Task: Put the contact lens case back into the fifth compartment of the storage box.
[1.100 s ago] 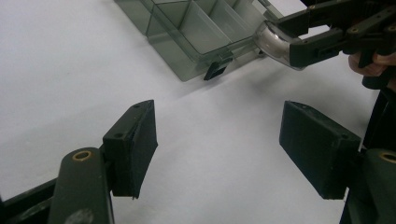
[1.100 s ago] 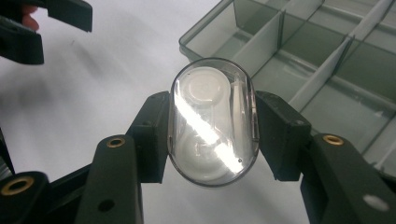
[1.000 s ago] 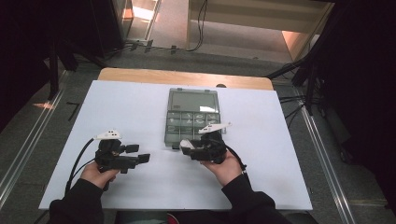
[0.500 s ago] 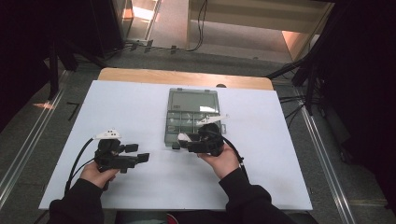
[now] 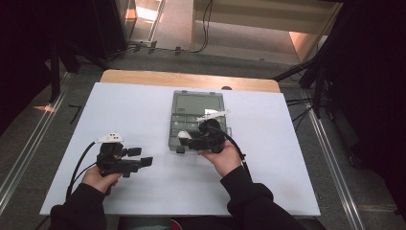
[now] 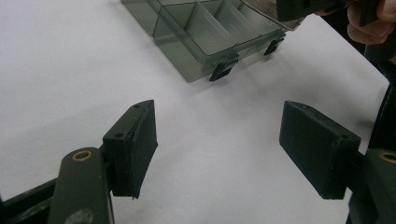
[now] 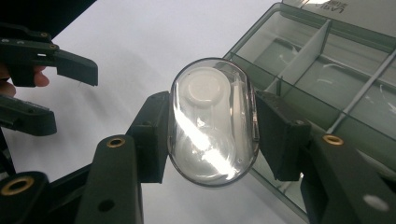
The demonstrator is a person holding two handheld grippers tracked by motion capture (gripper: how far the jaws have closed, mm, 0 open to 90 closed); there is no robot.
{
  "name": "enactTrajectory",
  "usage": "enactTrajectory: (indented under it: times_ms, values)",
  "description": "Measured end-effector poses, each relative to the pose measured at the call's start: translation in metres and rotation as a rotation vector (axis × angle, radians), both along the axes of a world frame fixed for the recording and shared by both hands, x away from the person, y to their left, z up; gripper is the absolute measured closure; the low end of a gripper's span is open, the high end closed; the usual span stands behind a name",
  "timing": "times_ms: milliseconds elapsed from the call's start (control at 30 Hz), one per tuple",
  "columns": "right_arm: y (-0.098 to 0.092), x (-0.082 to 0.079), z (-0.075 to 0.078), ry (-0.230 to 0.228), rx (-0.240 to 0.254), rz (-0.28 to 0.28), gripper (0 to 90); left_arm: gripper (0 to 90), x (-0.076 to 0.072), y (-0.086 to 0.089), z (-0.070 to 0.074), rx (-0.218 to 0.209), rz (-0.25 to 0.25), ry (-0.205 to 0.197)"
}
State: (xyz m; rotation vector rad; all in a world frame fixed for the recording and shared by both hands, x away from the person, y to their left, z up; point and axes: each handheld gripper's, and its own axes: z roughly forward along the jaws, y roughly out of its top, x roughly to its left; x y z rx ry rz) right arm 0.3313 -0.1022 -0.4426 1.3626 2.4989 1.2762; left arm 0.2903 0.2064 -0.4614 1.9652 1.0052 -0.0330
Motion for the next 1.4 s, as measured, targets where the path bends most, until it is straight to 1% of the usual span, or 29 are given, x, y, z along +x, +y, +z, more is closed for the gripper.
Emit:
enactTrajectory:
  times_ms: [367, 600, 767, 833, 900, 967, 1033, 1100, 1200, 1300, 1400]
  values:
    - [0.013, 0.01, -0.002, 0.02, -0.009, -0.005, 46.2, 28.0, 0.0, 0.0, 0.0, 0.0, 0.002, -0.003]
    - [0.021, 0.018, -0.006, 0.026, -0.017, -0.01, 46.2, 28.0, 0.0, 0.001, 0.0, 0.003, 0.002, -0.002]
    - [0.026, 0.022, -0.013, 0.048, -0.034, -0.027, 46.2, 27.9, 0.0, 0.001, 0.0, 0.0, 0.003, -0.004]
    - [0.028, 0.024, -0.015, 0.058, -0.025, -0.035, 46.2, 28.0, 0.0, 0.001, 0.0, 0.001, 0.002, -0.004]
    - [0.029, 0.025, -0.017, 0.054, -0.021, -0.044, 46.2, 28.0, 0.0, 0.001, 0.0, -0.001, 0.003, -0.004]
    - [0.03, 0.027, -0.019, 0.064, -0.017, -0.055, 46.2, 28.0, 0.0, 0.001, 0.001, 0.0, 0.003, -0.005]
    - [0.031, 0.028, -0.021, 0.061, -0.02, -0.059, 46.2, 28.0, 0.0, 0.001, 0.001, 0.0, 0.004, -0.004]
    - [0.033, 0.028, -0.023, 0.059, -0.036, -0.061, 46.2, 27.9, 0.0, 0.001, 0.001, -0.002, 0.002, -0.006]
    - [0.036, 0.029, -0.024, 0.055, -0.039, -0.065, 46.1, 27.9, -0.001, 0.001, 0.001, -0.002, 0.001, -0.006]
    - [0.039, 0.03, -0.026, 0.065, -0.035, -0.068, 46.1, 28.0, -0.001, 0.001, 0.001, -0.002, 0.001, -0.006]
    - [0.041, 0.029, -0.027, 0.064, -0.048, -0.064, 46.1, 28.0, -0.001, 0.001, 0.001, -0.003, 0.0, -0.006]
